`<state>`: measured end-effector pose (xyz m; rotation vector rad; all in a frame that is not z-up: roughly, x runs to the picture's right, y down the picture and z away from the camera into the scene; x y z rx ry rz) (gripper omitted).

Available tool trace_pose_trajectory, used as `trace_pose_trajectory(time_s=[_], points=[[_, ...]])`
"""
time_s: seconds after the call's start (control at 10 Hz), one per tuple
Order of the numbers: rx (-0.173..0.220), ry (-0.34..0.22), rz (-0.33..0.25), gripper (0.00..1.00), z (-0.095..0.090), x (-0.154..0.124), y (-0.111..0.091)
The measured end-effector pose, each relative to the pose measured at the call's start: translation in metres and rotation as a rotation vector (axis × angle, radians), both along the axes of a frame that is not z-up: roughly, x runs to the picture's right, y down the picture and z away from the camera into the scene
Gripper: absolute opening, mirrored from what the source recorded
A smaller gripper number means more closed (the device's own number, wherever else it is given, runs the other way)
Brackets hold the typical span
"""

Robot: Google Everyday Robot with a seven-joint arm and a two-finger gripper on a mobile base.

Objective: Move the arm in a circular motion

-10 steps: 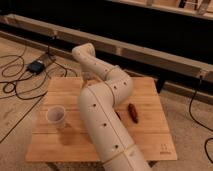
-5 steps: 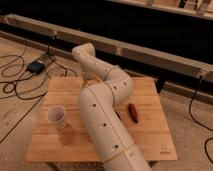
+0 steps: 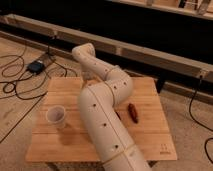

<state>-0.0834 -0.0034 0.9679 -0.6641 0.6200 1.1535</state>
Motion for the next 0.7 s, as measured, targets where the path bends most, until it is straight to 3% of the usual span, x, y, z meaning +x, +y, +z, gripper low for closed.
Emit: trace_pose_trajectory(time_s=[0.3,0.4,0.6,0.7], points=[[0.013,-0.012,-0.006,0.8,-0.002,-0.003,-0.006],[0.039,-0.033,-0.018,0.8,-0.007,-0.012,-0.018],[0.11,-0.127,-0.069,0.8,-0.031,-0.055,-0.048],[0.126,-0.147,-0.087,0.8,-0.039,-0.065,-0.054]])
